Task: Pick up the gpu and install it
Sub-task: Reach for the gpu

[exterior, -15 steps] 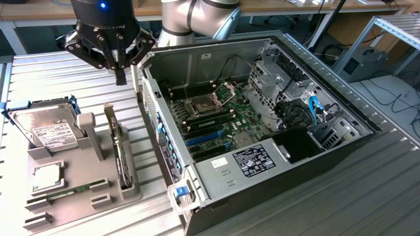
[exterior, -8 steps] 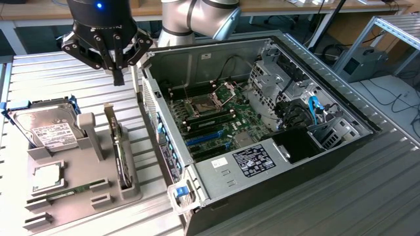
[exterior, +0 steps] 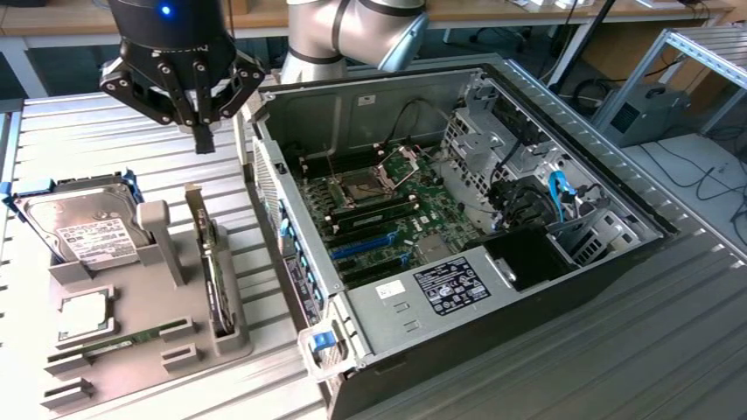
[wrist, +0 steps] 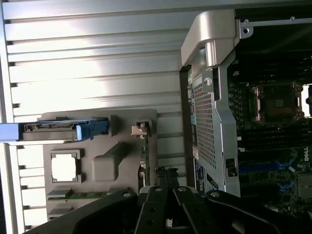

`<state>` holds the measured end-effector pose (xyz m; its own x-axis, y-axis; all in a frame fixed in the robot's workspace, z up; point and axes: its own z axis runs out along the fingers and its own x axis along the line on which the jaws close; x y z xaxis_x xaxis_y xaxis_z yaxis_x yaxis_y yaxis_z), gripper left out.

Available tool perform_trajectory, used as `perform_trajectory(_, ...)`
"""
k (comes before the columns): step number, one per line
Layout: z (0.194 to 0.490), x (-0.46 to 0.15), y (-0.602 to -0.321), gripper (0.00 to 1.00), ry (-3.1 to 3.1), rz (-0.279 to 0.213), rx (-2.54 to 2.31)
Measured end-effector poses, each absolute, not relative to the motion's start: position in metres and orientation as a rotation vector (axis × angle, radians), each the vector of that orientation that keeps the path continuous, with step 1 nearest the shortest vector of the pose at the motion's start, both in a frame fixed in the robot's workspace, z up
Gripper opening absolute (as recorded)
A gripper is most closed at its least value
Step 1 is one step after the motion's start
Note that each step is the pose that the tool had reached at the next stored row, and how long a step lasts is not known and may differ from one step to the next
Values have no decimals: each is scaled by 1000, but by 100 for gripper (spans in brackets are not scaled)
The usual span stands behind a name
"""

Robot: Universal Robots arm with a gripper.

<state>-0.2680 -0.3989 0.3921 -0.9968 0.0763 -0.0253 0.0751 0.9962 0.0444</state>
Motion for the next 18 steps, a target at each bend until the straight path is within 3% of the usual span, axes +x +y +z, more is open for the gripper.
perform_trajectory(18,392,-270,-407,11,3112,68,118)
